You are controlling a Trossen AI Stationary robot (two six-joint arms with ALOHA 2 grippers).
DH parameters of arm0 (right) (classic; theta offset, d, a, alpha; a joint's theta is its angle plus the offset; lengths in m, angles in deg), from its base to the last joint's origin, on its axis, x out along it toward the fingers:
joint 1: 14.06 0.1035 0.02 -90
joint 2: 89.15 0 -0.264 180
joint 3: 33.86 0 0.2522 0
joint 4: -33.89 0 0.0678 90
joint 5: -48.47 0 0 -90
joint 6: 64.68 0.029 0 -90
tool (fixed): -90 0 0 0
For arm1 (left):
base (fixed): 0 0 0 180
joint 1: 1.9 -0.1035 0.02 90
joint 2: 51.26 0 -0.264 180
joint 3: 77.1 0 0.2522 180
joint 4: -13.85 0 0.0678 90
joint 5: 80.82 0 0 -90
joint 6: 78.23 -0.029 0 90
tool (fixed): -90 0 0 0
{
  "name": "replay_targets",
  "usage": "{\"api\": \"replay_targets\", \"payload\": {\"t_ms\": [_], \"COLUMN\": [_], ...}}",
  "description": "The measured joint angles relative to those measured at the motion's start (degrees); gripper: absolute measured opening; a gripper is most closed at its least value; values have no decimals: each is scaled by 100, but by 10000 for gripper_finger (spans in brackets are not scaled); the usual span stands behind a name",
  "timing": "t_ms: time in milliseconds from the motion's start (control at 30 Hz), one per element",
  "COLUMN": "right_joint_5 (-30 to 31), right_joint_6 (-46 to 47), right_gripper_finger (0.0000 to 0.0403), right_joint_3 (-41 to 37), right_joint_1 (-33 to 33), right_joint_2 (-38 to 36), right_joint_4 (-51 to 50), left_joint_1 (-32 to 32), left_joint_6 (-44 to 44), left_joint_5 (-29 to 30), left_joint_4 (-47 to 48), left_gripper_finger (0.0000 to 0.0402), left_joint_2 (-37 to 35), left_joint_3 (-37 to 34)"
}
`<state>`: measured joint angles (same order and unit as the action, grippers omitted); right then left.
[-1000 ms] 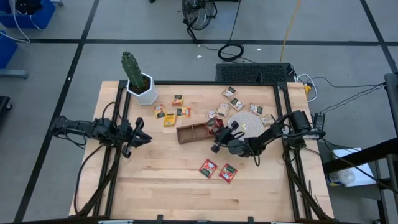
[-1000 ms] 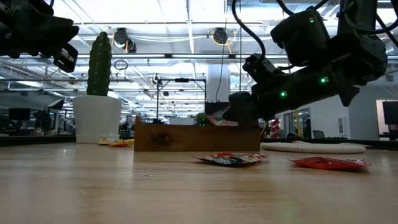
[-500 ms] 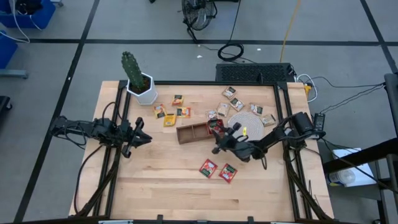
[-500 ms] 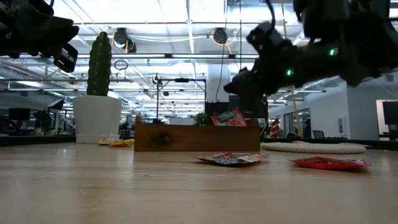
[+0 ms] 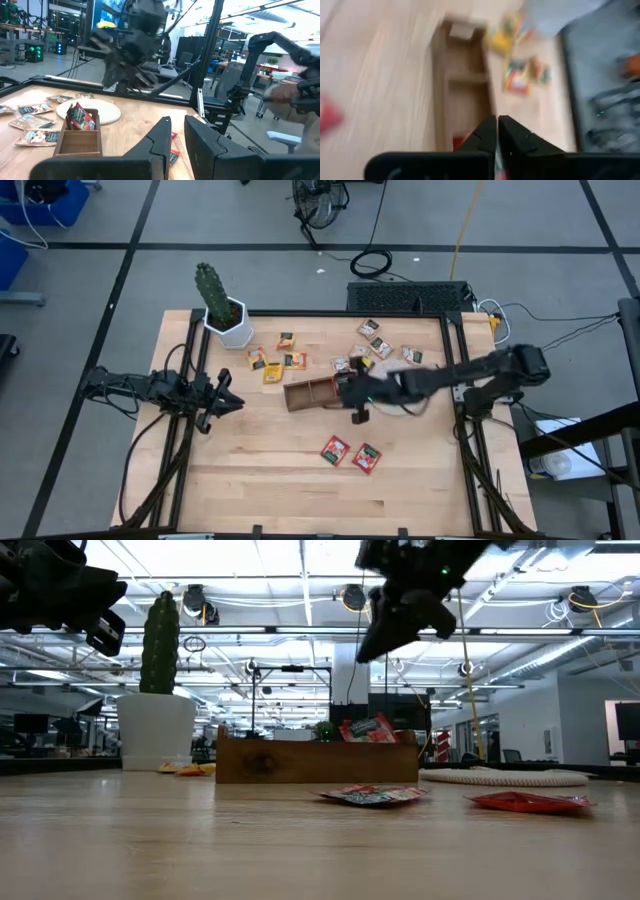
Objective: Pick & Place Tea
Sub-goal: Put the red tea bag into the right section of the wooden organizer
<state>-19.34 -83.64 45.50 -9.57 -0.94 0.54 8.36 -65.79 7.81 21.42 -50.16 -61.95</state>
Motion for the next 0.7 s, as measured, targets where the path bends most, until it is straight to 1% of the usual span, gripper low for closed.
{"api": "replay_targets", "payload": {"t_ms": [33, 100, 167, 233, 300, 500, 700], "right_joint_5": [-270, -922, -1585, -1955, -2068, -2065, -2064], "right_joint_6": [-100, -254, -274, -277, -307, -595, -623], "right_gripper_finger": [2, 1, 0, 0, 0, 0, 0], "right_joint_3": [277, 663, 742, 742, 748, 749, 753], "right_joint_1": [-154, -451, -697, -838, -903, -940, -1064], "right_joint_2": [112, 380, 622, 826, 998, 1426, 1670], "right_joint_4": [-581, -1403, -1684, -1686, -1613, -1312, -1415], "left_joint_1": [0, 0, 0, 0, 0, 0, 0], "left_joint_6": [0, 0, 0, 0, 0, 0, 0], "left_joint_5": [0, 0, 0, -2, 0, 0, 0], "left_joint_4": [1, 1, 2, 5, 1, 5, 1], "left_gripper_finger": [58, 58, 58, 58, 58, 58, 58], "left_joint_2": [0, 0, 0, 2, 0, 2, 0], "left_joint_3": [0, 0, 0, 0, 0, -1, 0]}}
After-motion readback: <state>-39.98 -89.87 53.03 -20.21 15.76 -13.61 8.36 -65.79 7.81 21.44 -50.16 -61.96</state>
